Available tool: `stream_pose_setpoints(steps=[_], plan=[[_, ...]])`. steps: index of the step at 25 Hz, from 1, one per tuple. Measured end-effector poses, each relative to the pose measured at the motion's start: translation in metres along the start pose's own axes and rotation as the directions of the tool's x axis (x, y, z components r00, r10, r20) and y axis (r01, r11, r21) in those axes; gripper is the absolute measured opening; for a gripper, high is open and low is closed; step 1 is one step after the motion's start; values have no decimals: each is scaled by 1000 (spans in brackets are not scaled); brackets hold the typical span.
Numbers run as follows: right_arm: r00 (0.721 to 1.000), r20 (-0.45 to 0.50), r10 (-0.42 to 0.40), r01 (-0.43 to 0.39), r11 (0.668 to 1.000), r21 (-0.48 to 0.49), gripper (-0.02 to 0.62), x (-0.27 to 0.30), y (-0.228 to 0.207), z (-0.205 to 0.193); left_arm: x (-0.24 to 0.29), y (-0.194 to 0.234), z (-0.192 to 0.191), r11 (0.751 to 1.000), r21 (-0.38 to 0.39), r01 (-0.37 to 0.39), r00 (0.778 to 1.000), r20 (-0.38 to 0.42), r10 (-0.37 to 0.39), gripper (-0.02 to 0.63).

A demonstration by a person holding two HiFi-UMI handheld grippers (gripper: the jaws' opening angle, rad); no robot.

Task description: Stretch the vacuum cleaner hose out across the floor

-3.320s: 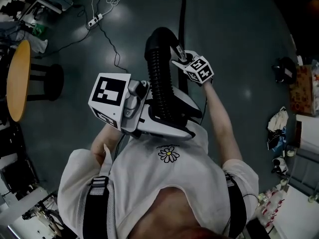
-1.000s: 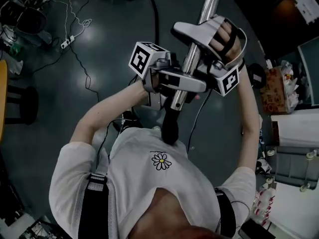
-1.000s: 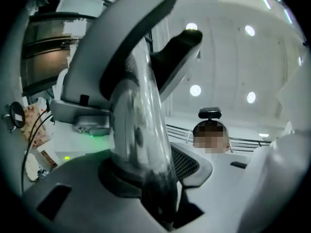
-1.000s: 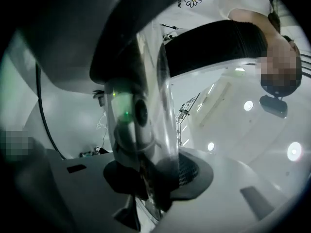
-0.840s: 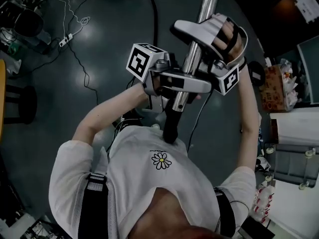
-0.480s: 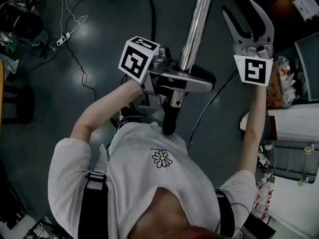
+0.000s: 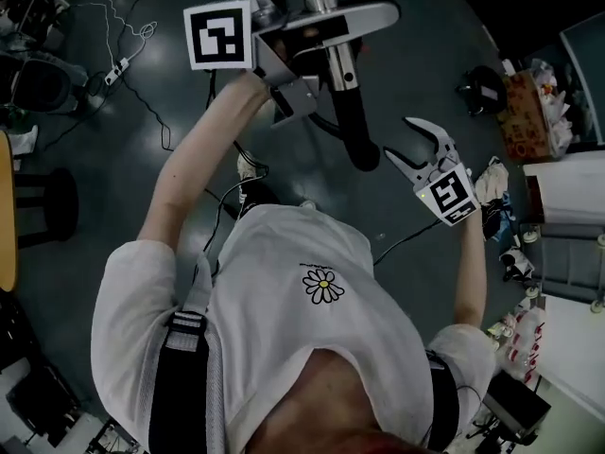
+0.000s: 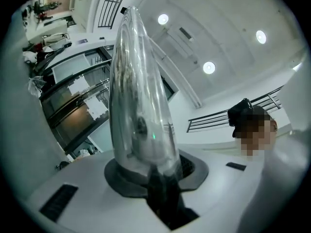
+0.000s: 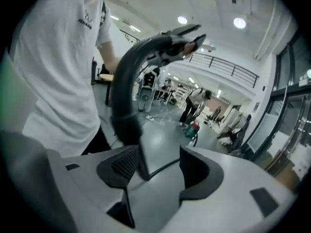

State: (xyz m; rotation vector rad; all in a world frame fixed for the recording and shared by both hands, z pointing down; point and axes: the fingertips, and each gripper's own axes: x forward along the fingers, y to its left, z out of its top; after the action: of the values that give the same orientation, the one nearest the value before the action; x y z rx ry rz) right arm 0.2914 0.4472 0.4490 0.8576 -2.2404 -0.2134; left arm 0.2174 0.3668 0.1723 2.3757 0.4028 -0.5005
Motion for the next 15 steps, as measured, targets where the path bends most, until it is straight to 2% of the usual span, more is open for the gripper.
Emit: stream_pose_setpoints(steps=[2,4,6,8,10,12,15], plan=[[995,-80,58,-59,998,-10,250,5,30,-27,9,-1,10,1000,-4,11,1000,23,-11,103],[993,-85,77,-81,996,-46,250,17,40,-31,22,-2,17,999,-18,34,999,42,-33,103],[998,4,55,-54,996,-76,250,30,40,-12,35,-4,18,998,-34,57,996,64,-54,103],[994,111,6,2,998,-64,250,41,36,12,42,-7,19,997,-40,68,994,92,-64,103],[987,154,-56,59,998,-18,247,47,32,26,43,-15,21,998,-15,60,992,115,-58,103],[978,153,-144,135,989,66,204,43,23,27,45,-21,23,999,41,22,993,115,-27,104],[959,130,-251,214,944,250,198,35,12,18,47,-13,25,998,59,-32,988,152,22,104]])
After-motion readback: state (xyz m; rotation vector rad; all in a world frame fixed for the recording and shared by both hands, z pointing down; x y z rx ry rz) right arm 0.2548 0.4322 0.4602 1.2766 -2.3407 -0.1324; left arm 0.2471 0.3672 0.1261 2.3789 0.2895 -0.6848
